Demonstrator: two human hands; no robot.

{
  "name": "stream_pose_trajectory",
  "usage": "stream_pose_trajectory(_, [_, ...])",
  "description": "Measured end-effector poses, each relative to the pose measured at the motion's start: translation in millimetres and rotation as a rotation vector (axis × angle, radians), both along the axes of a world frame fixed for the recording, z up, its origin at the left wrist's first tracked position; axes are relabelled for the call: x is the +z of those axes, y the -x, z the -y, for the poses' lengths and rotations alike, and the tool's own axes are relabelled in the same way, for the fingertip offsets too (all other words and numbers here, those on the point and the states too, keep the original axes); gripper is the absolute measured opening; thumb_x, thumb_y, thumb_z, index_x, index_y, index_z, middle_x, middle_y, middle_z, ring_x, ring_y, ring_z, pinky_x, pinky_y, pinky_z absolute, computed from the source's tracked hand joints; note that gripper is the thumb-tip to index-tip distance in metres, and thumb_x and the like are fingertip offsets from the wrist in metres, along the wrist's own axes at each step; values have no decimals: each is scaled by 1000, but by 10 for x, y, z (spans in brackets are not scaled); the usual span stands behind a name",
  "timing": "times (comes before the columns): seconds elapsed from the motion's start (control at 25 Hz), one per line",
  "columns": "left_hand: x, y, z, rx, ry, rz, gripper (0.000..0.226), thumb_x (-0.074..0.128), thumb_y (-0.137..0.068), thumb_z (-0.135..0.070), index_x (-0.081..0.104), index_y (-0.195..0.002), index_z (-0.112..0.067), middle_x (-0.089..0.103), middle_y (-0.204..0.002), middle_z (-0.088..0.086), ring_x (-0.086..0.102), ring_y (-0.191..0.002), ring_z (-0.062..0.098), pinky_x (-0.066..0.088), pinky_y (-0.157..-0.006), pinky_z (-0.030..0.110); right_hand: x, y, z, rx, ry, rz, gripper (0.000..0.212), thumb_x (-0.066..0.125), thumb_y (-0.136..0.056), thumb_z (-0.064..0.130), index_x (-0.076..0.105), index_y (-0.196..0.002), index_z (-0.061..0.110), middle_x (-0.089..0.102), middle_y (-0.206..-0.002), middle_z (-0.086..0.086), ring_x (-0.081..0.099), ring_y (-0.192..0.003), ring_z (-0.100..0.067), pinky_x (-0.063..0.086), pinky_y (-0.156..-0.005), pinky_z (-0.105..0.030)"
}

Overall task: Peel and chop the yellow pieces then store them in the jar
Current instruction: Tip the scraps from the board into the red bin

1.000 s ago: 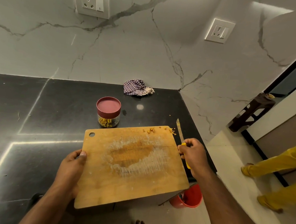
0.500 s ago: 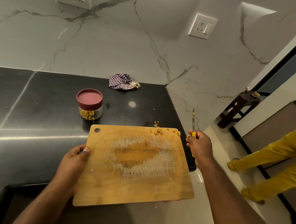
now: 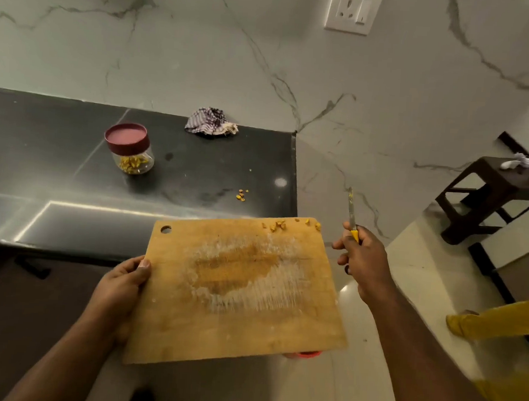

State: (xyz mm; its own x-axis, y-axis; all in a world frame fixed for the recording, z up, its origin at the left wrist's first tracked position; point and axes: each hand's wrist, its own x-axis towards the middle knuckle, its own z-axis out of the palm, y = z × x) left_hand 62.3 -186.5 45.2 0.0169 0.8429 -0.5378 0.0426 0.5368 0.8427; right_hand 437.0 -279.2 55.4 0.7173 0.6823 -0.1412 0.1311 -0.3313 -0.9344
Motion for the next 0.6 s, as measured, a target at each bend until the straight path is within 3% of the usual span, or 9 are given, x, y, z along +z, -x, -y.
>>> stream_pose_trajectory(0.2, [-35, -263, 678, 101, 25, 10, 23, 51, -103, -26, 68, -113, -16, 73, -104, 18, 68, -95, 41, 56, -81, 58, -74, -282, 326, 32, 32, -187, 21, 52, -97, 13, 59, -117, 16, 72, -89, -11, 49, -54, -15, 36, -48, -28])
stream_pose_trajectory(0.4, [-86, -396, 1036, 141, 18, 43, 24, 48, -104, -26, 68, -114, -16, 73, -104, 17, 68, -97, 41, 55, -83, 62, -124, -351, 476, 44, 20, -194, 21, 53, -93, 6, 65, -110, 12, 64, -82, -7, 51, -57, -16, 37, -49, -29])
stream_pose_trajectory(0.6, [-245, -436, 1379, 168, -4, 74, 24, 48, -104, -24, 66, -117, -16, 72, -106, 15, 69, -94, 36, 57, -77, 53, -232, -383, 752, 51, 17, -165, 23, 52, -91, 2, 67, -106, 12, 53, -73, -7, 47, -60, -17, 38, -52, -32])
